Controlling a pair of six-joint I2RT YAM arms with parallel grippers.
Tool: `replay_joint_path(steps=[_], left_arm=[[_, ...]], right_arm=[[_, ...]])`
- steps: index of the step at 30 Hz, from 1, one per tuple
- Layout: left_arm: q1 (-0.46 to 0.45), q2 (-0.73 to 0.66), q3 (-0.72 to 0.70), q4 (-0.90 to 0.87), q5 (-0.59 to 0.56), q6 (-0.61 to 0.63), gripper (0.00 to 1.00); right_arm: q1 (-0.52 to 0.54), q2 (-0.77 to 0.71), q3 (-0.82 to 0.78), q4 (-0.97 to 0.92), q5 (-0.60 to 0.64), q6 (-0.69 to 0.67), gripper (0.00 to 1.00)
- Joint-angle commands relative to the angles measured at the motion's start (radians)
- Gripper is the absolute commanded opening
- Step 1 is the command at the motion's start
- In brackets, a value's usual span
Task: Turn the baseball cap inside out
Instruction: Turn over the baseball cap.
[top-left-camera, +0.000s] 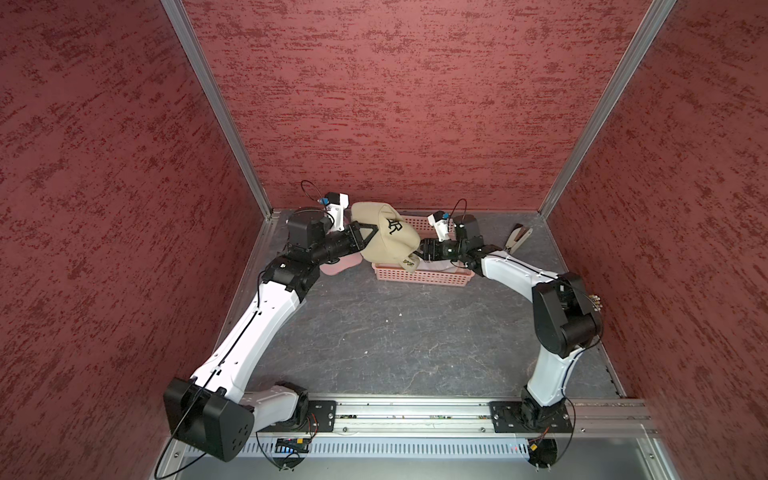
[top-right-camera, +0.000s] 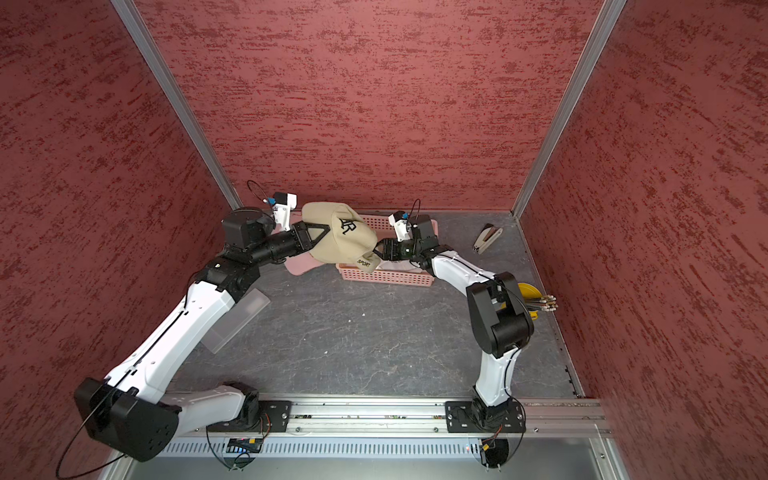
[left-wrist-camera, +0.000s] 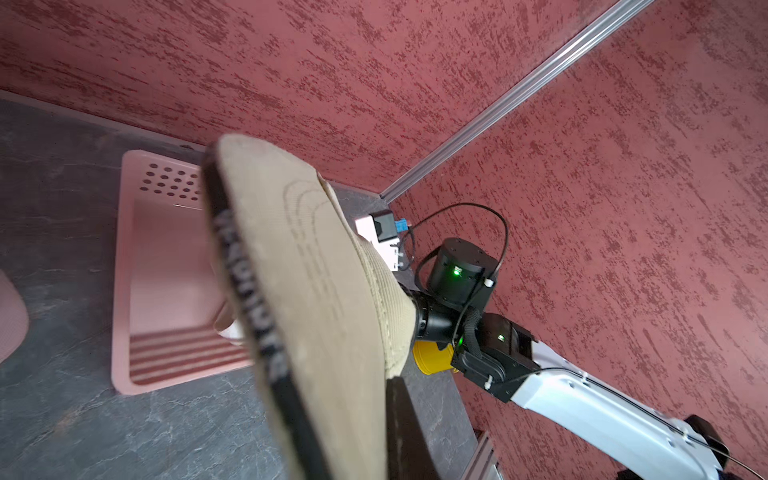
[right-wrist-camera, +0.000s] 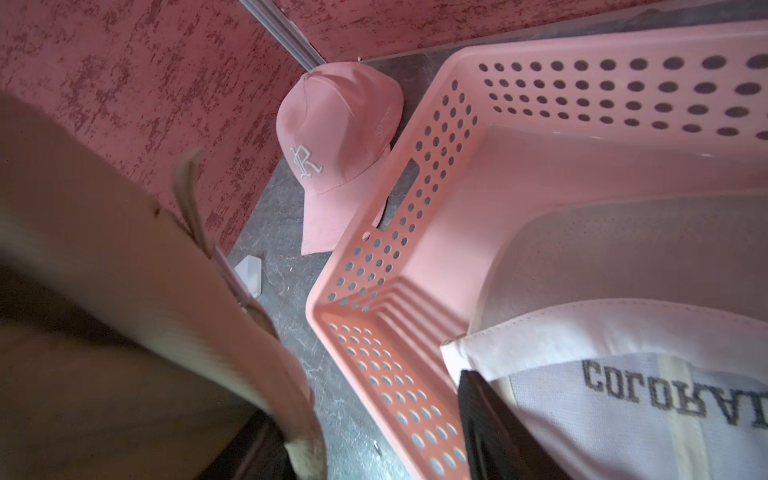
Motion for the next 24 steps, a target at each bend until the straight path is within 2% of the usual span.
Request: replay_joint_path(steps=[1,6,7,10,13,17,24], left_arm=[[0.048,-0.040,0.024,0.044,-0.125,-0.046,0.00],[0.053,-0.045,0.010,0.019,-0.206,-0.139,0.00],[0.052,-0.047,0.006,0.021,-0.223,-0.157,0.00],[0.049,-0.046,0.005,0.016,-0.264,-0.208,0.00],[0.048,-0.042,0.015,-0.014,-0.305,-0.258,0.00],[0.048,-0.035,0.018,-0.042,-0.342,-0.337,0.00],[0.014,-0.017,0.043,-0.056,-0.351,-0.369,0.00]], right_arm=[[0.001,-0.133,-0.083,-0.011,0.041,-0.049,0.68],[0.007,-0.255,-0.164,0.019,0.111,-0.084,0.72],[0.013,-0.275,-0.180,0.037,0.122,-0.097,0.76],[0.054,-0.320,-0.213,0.078,0.176,-0.147,0.77],[0.141,-0.352,-0.240,0.114,0.306,-0.241,0.77],[0.258,-0.383,-0.297,0.255,0.501,-0.351,0.77],[0.391,-0.271,-0.241,0.403,0.790,-0.496,0.81]])
